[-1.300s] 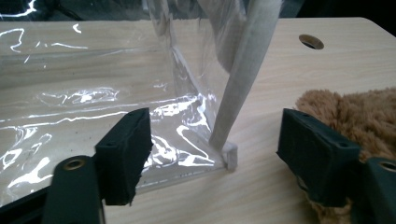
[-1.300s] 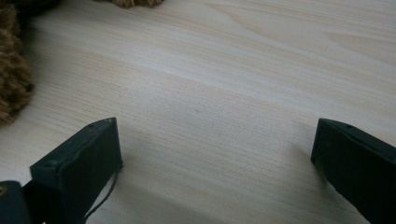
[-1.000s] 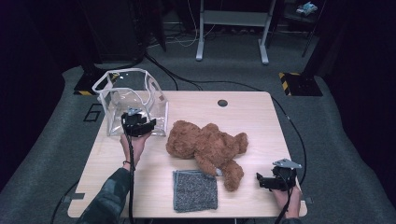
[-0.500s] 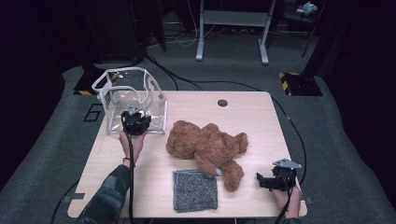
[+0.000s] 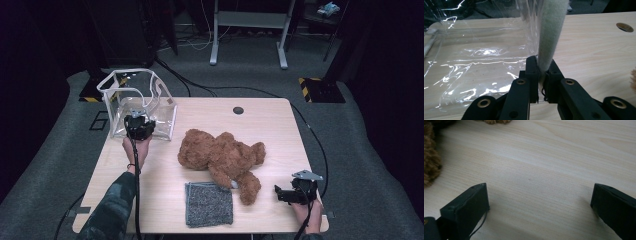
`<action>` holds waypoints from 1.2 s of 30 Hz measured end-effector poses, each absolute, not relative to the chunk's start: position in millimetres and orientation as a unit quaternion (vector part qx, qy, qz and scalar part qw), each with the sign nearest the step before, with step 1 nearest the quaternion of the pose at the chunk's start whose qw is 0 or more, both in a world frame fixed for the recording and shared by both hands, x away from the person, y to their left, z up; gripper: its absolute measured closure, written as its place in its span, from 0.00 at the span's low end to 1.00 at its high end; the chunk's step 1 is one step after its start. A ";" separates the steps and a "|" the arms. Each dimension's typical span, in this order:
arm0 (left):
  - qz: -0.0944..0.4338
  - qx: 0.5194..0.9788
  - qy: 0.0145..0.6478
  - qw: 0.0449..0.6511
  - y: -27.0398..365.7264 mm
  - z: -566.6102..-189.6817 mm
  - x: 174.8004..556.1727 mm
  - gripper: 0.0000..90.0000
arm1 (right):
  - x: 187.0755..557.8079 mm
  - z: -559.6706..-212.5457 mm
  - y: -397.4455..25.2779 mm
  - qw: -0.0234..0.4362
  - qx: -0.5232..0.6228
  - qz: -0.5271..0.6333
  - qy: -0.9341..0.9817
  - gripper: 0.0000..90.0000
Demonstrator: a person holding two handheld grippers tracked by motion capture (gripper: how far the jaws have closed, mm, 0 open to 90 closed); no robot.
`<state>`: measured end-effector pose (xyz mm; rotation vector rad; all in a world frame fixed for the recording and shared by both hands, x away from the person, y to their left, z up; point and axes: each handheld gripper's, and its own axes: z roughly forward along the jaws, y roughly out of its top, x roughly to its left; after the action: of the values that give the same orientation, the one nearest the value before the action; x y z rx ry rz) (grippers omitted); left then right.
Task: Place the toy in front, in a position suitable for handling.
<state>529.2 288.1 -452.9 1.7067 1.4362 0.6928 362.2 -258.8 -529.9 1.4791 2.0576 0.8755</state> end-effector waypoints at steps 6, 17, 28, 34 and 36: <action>0.277 0.667 0.573 0.387 289.2 -454.0 536.9 0.93 | 362.1 -529.8 -258.6 0.228 0.538 0.317 0.747 0.01; 0.273 0.662 0.581 0.387 288.9 -454.1 550.3 0.92 | 362.3 -529.9 -258.6 0.228 0.538 0.317 0.747 0.01; 0.231 0.668 0.588 0.393 298.5 -449.0 538.0 0.42 | 362.1 -530.0 -258.5 0.229 0.538 0.317 0.747 0.01; 0.221 0.684 0.578 0.387 303.9 -449.4 524.8 0.29 | 362.1 -529.7 -258.3 0.228 0.540 0.316 0.746 0.01; 0.226 0.687 0.570 0.389 306.5 -448.3 518.9 0.25 | 362.4 -529.4 -258.9 0.226 0.540 0.316 0.747 0.02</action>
<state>518.9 306.5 -448.3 1.7483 1.4497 0.5758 362.4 -258.9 -529.4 1.4877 2.0584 0.8716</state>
